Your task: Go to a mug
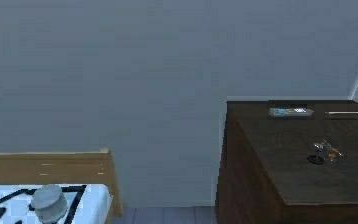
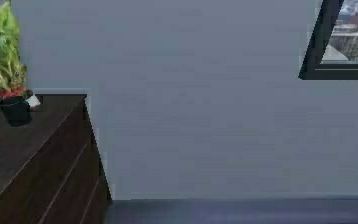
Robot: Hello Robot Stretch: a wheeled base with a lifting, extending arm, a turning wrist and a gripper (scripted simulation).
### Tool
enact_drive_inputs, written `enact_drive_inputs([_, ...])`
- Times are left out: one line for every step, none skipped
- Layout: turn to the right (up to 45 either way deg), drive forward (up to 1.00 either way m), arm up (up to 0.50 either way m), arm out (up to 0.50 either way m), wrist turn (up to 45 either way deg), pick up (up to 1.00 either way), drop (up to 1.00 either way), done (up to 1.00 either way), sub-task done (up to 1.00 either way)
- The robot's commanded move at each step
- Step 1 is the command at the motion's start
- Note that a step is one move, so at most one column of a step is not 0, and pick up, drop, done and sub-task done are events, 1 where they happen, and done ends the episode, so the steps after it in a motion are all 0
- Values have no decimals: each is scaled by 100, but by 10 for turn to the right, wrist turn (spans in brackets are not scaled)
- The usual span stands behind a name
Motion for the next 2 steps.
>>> enact_drive_inputs([450, 0, 0, 0, 0, 0, 0, 0, 0])
enact_drive_inputs([0, 0, 0, 0, 0, 0, 0, 100, 0])
